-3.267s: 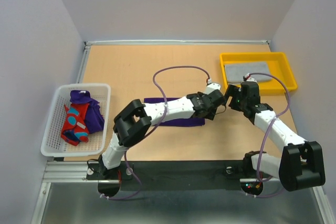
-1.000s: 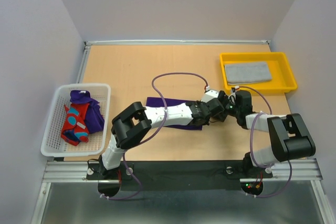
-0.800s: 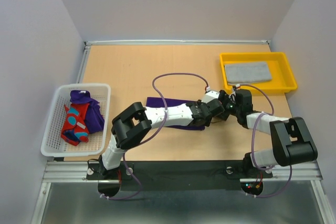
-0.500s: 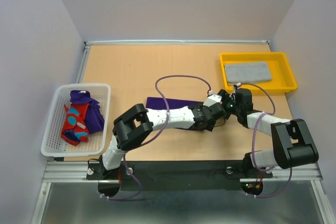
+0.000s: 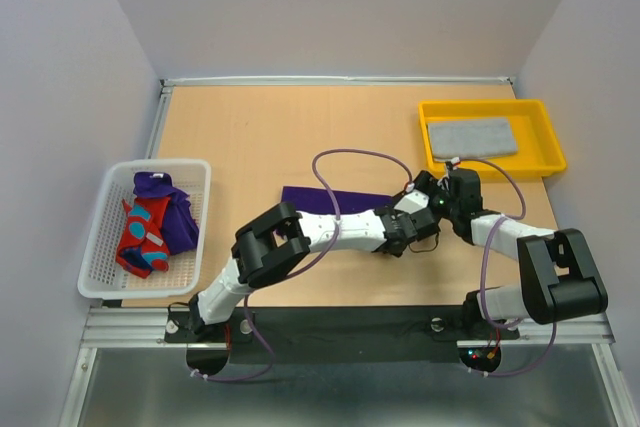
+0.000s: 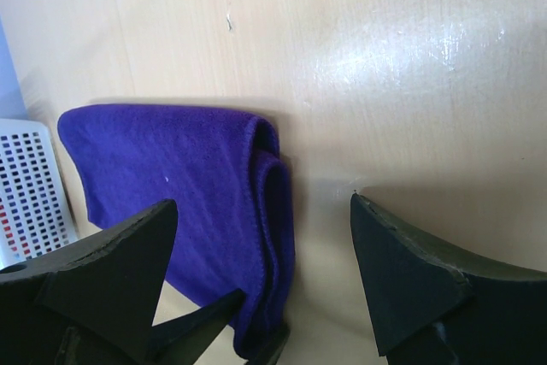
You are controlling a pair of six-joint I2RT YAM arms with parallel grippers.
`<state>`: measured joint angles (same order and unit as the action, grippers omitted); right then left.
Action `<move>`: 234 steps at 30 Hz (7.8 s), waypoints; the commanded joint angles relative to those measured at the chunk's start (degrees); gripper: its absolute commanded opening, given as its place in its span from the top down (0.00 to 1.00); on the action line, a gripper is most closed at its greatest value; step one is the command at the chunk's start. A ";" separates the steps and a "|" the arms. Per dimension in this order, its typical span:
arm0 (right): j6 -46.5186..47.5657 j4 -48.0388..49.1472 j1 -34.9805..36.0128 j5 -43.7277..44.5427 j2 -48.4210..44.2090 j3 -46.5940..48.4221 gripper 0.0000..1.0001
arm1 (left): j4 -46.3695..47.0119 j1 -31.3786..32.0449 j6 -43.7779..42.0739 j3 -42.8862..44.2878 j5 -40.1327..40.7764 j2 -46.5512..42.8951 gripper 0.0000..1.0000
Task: Fold and stack the towels
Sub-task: Neatly place the folded towel into the bin
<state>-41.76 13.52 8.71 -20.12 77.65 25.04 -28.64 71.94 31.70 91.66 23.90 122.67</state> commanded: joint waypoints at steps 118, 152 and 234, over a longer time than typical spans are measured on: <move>68.91 -42.96 -13.72 42.52 39.42 75.86 1.00 | 20.21 -49.70 -17.20 -44.37 -9.05 -49.72 0.05; 72.34 -35.58 -15.48 50.18 41.80 75.33 0.99 | 20.65 -49.70 -17.47 -44.11 -10.98 -48.05 0.05; 18.56 -14.05 -15.30 -4.05 44.25 60.57 0.91 | 20.56 -51.46 -17.47 -43.67 -10.54 -50.95 0.06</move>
<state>-20.97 -5.87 -6.85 -22.39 120.20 85.54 -9.19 21.15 14.83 47.24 12.78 73.69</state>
